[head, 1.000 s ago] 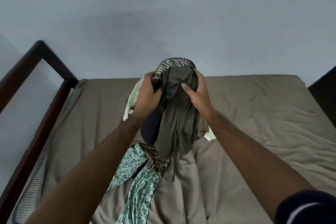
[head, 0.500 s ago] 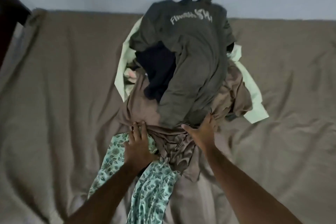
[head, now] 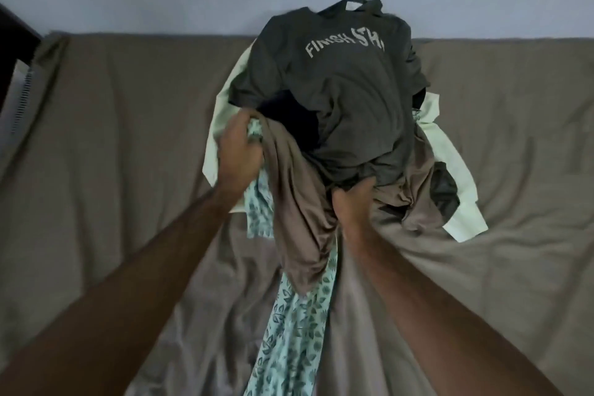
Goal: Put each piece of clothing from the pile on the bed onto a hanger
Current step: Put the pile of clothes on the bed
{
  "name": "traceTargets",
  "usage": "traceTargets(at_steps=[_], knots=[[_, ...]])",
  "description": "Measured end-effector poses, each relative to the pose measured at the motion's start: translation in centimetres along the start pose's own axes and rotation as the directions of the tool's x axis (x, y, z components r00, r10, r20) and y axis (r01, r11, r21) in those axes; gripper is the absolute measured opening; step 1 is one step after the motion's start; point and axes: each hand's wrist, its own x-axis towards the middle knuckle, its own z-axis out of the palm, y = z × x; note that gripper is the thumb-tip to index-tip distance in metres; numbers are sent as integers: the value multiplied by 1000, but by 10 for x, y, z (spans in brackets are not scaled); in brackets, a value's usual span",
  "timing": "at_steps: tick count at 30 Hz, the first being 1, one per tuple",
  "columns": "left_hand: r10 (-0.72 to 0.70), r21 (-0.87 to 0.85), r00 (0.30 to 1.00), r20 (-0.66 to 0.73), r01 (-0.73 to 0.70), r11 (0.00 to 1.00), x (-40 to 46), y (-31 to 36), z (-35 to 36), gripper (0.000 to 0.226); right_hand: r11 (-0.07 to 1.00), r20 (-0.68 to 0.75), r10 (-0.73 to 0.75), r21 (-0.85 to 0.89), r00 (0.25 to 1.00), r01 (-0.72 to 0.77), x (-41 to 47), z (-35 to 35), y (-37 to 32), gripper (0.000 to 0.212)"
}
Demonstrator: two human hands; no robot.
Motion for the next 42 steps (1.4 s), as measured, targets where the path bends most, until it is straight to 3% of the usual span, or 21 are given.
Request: traceTargets(at_steps=[3, 7, 9, 11, 13, 14, 16, 18, 21, 23, 24, 25, 26, 28, 29, 31, 32, 34, 36, 39, 42], knots=[[137, -6, 989, 50, -137, 991, 37, 23, -14, 45, 979, 80, -16, 203, 997, -1, 7, 0, -51, 37], [278, -26, 958, 74, -276, 961, 40, 19, -19, 57, 889, 117, -106, 455, 987, 42, 17, 0, -106, 63], [156, -1, 980, 124, -157, 988, 8, 0, -9, 94, 816, 106, -99, 577, 989, 20, 31, 3, -140, 75], [-8, 152, 980, 197, -22, 988, -45, -21, 10, 129, 725, 55, -99, 688, 994, 34, 51, 5, -175, 66], [-142, 345, 934, 328, 22, 938, -94, -34, 34, 138, 682, 59, -107, 731, 992, 30, 71, 10, -200, 54], [-247, 429, 888, 389, 62, 901, -110, -37, 44, 131, 668, 68, -113, 743, 991, 25, 77, 12, -207, 53], [-389, 565, 820, 420, 98, 819, -115, -43, 59, 88, 646, 51, -124, 762, 991, 42, 83, 10, -213, 49], [-304, 589, 876, 375, 29, 808, -94, -51, 56, 46, 616, -7, -97, 785, 995, 65, 91, 6, -209, 43], [-95, 297, 995, 14, 86, 951, -19, -43, 3, 50, 555, -167, -1, 820, 986, 139, 109, -15, -204, 35], [111, 79, 966, -233, -95, 992, 46, -28, -50, 46, 638, -315, -21, 727, 949, 255, 114, -36, -194, 38], [173, 37, 945, -276, -170, 985, 77, -19, -72, 48, 769, -359, -89, 568, 929, 293, 109, -44, -184, 44], [216, 60, 944, -248, -207, 976, 100, -8, -88, 56, 899, -349, -188, 316, 918, 304, 103, -50, -171, 47], [290, 181, 946, -144, -263, 948, 114, -1, -95, 63, 952, -297, -289, 14, 910, 306, 94, -56, -159, 48], [394, 495, 900, 187, -433, 753, 114, -5, -87, 69, 860, -91, -385, -397, 919, 321, 80, -65, -132, 51], [345, 553, 875, 341, -483, 679, 102, -13, -79, 74, 839, 50, -351, -426, 935, 338, 73, -69, -125, 51], [98, 585, 844, 527, -444, 679, 61, -25, -66, 80, 859, 339, -234, -367, 911, 358, 58, -76, -114, 52], [13, 592, 828, 560, -411, 694, 39, -27, -61, 81, 828, 439, -185, -412, 879, 380, 50, -81, -110, 52], [-5, 585, 820, 573, -404, 703, 3, -18, -57, 75, 716, 539, -125, -532, 833, 452, 30, -90, -101, 51], [42, 585, 797, 602, -477, 657, -29, 1, -58, 70, 616, 580, -118, -594, 806, 518, 1, -103, -95, 51], [140, 536, 725, 674, -611, 583, -61, 33, -71, 69, 598, 546, -160, -609, 822, 521, -53, -129, -95, 62], [278, 469, 641, 716, -736, 488, -85, 72, -89, 70, 495, 463, -319, -663, 827, 562, -110, -161, -97, 75]])
